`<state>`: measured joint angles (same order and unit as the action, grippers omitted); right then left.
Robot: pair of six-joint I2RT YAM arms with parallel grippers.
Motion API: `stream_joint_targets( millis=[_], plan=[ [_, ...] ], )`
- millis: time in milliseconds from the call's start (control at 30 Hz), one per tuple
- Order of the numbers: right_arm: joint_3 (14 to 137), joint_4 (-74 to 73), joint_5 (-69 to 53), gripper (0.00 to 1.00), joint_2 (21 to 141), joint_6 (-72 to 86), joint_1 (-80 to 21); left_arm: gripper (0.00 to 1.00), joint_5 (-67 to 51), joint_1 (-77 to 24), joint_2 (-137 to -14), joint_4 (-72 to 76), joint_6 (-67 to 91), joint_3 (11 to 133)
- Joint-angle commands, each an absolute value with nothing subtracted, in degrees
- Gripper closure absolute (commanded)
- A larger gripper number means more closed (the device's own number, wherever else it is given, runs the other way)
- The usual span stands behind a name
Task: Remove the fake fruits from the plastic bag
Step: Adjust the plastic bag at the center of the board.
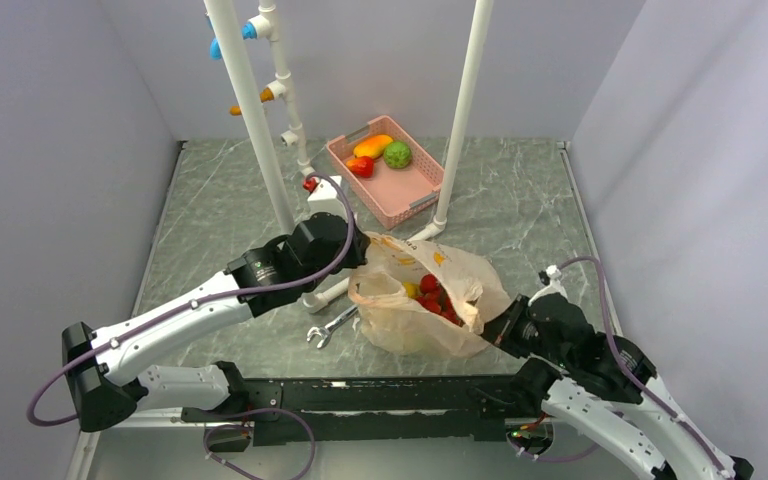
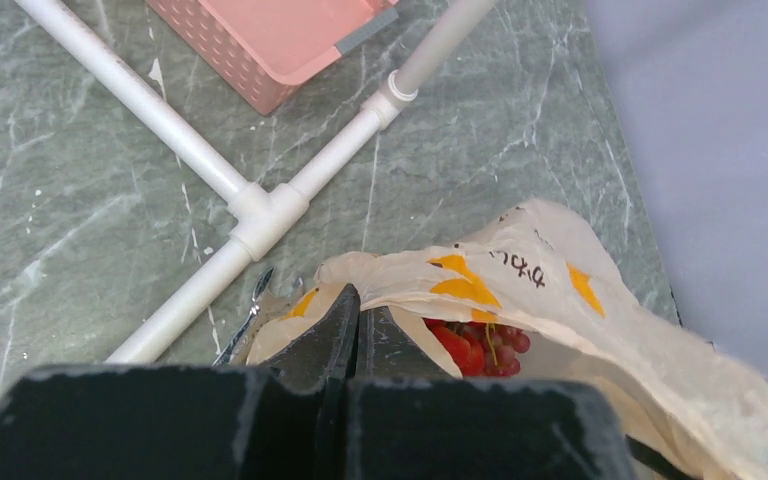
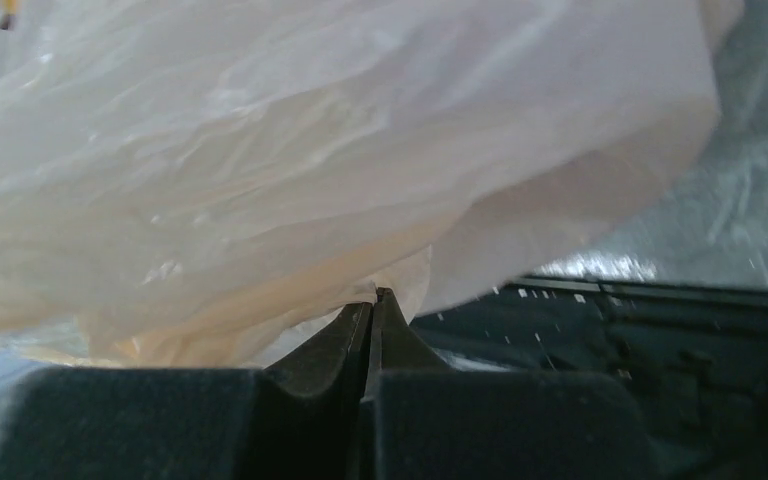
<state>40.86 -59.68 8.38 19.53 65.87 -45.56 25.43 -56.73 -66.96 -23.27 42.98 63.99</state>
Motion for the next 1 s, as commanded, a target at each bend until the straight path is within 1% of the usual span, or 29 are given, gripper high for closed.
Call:
stream_joint_targets(
  millis=[0, 100, 267, 367, 400, 433, 500, 533, 567, 700, 767, 833, 867, 967],
  plan=[
    [45.5, -72.2, 5.1, 1.0, 16.7, 69.2, -45.6, 1.0, 28.5, -55.9, -64.5, -21.8, 43.6, 65.6],
    [47.5, -74.3, 4.4, 1.0, 14.8, 67.6, -45.6, 1.0, 28.6, -55.6, -64.0, -21.8, 43.3, 65.1],
    [46.8, -74.9, 1.5, 1.0, 11.6, 64.9, -45.6, 1.0, 27.2, -55.0, -63.7, -22.5, 42.3, 65.0],
    [47.7, -72.0, -2.5, 1.0, 10.4, 59.8, -45.6, 1.0, 23.3, -54.4, -63.9, -22.3, 39.7, 65.4],
    [48.0, -70.6, -4.8, 0.95, 10.6, 57.7, -45.7, 1.0, 21.2, -54.1, -64.2, -22.3, 38.5, 65.7],
    [48.8, -69.0, -5.7, 0.86, 11.5, 55.1, -45.7, 1.0, 19.0, -53.9, -64.6, -22.4, 37.2, 66.2],
    [51.4, -68.2, -5.8, 0.61, 15.2, 51.2, -45.7, 0.93, 15.0, -53.8, -65.5, -23.1, 35.4, 67.4],
    [52.9, -67.6, -6.0, 0.54, 17.3, 48.5, -45.7, 0.89, 13.6, -53.9, -66.0, -23.6, 34.7, 67.8],
    [54.8, -67.7, -5.3, 0.48, 19.8, 45.9, -45.7, 0.84, 12.4, -53.9, -66.3, -24.0, 34.4, 68.3],
    [65.3, -68.3, -2.5, 0.31, 28.1, 34.7, -45.6, 0.52, 9.2, -53.8, -65.9, -24.5, 34.0, 68.2],
    [71.0, -67.7, -3.4, 0.19, 31.3, 28.4, -45.6, 0.38, 7.2, -53.8, -64.9, -24.3, 33.8, 67.9],
    [76.7, -67.3, -5.9, 0.12, 34.9, 23.5, -45.6, 0.28, 4.4, -53.8, -63.6, -23.9, 33.1, 67.9],
    [79.0, -66.7, -8.2, 0.1, 36.6, 21.7, -45.7, 0.24, 3.0, -53.8, -62.9, -24.0, 32.7, 68.0],
    [84.0, -62.3, -17.5, 0.09, 42.2, 20.3, -45.6, 0.11, 0.6, -53.8, -61.5, -26.9, 31.8, 69.4]
  ],
)
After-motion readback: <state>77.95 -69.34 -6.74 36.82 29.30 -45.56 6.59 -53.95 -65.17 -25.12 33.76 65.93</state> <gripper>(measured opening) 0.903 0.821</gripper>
